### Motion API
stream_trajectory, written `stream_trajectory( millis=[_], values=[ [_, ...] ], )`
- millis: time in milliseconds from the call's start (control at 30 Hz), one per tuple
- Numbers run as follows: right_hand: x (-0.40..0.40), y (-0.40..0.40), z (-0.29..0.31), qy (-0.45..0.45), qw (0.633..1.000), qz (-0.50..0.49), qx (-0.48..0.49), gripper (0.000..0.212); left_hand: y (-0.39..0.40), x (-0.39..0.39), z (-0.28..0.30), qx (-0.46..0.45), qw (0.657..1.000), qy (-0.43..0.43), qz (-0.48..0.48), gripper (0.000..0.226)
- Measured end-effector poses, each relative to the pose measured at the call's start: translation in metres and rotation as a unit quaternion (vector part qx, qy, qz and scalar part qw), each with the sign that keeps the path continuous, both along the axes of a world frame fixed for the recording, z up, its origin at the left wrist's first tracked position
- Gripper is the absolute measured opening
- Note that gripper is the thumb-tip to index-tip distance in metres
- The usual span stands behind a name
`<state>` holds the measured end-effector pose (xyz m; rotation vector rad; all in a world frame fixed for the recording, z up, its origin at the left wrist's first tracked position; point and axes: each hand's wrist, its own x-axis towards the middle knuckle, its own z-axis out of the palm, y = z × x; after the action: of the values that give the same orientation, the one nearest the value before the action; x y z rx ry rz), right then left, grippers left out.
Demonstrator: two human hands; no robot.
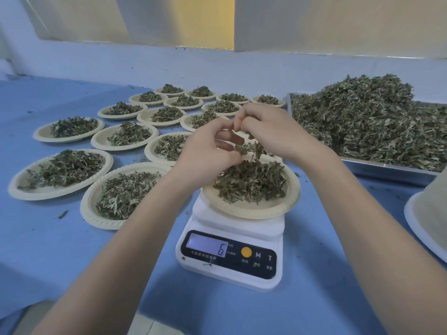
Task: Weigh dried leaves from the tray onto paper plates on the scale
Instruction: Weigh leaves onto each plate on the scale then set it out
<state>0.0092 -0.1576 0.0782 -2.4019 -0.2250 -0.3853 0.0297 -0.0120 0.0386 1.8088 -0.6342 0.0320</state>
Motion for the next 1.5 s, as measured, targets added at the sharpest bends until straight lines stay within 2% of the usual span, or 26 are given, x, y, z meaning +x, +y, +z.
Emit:
stream_trajectory(
  millis=[133,233,333,467,633,733,800,900,933,1000,1067,1133,1167,1200,1233,1400,1467,1500],
  values=[
    [-0.003,-0.007,0.0,0.02,0.999,0.035,-0.011,0.01,0.0,-0.001,-0.001,0.008,1.0,-0.002,0.01,0.049],
    [-0.002,-0.009,0.0,-0.015,0.999,0.037,-0.021,0.008,0.0,-0.004,0.0,0.009,1.0,0.009,0.007,0.044],
    [-0.001,-0.007,0.001,-0.059,0.996,0.004,-0.068,0.012,0.0,-0.006,0.001,0.021,1.0,-0.004,0.003,0.043],
    [0.0,-0.006,-0.001,-0.072,0.996,-0.002,-0.059,0.028,-0.001,-0.004,-0.001,0.037,0.999,-0.02,0.028,0.04],
    [0.002,-0.006,-0.001,-0.065,0.996,-0.009,-0.061,0.028,0.001,-0.003,-0.004,0.063,0.996,-0.055,0.041,0.029],
    [0.001,-0.007,-0.002,-0.064,0.996,-0.009,-0.064,0.025,0.004,-0.003,-0.007,0.069,0.994,-0.063,0.056,0.038],
    [0.0,-0.011,-0.006,-0.069,0.997,-0.018,-0.029,0.023,0.007,-0.003,-0.009,0.052,0.995,-0.049,0.072,0.047],
    [0.005,-0.036,-0.011,-0.109,0.984,-0.092,0.102,0.019,0.012,-0.001,-0.013,0.039,0.994,-0.039,0.096,0.049],
    [0.01,-0.05,-0.013,-0.14,0.973,-0.149,0.11,0.022,0.013,0.0,-0.013,0.038,0.993,-0.035,0.102,0.047],
    [0.023,-0.081,-0.017,-0.175,0.942,-0.279,0.057,0.031,0.013,0.006,-0.011,0.035,0.992,-0.022,0.116,0.044],
    [0.037,-0.108,-0.024,-0.128,0.929,-0.348,-0.009,0.039,0.01,0.01,-0.009,0.033,0.991,-0.014,0.125,0.041],
    [0.047,-0.125,-0.035,0.045,0.936,-0.323,-0.128,0.06,0.004,0.014,-0.009,0.032,0.992,-0.01,0.122,0.039],
    [0.049,-0.129,-0.041,0.143,0.925,-0.298,-0.186,0.074,0.001,0.015,-0.009,0.034,0.992,-0.009,0.118,0.038],
    [0.049,-0.13,-0.046,0.211,0.912,-0.279,-0.216,0.083,-0.001,0.016,-0.01,0.037,0.993,-0.007,0.114,0.037],
    [0.049,-0.13,-0.051,0.242,0.907,-0.266,-0.218,0.086,-0.003,0.017,-0.011,0.04,0.993,-0.006,0.112,0.036],
    [0.046,-0.126,-0.057,0.177,0.925,-0.264,-0.207,0.072,-0.004,0.019,-0.016,0.028,0.993,0.002,0.112,0.034],
    [0.041,-0.121,-0.052,0.102,0.93,-0.291,-0.2,0.066,-0.002,0.018,-0.018,0.026,0.993,0.002,0.114,0.034],
    [0.037,-0.117,-0.048,0.048,0.938,-0.303,-0.162,0.06,-0.001,0.018,-0.018,0.024,0.993,0.004,0.116,0.034]
  ],
)
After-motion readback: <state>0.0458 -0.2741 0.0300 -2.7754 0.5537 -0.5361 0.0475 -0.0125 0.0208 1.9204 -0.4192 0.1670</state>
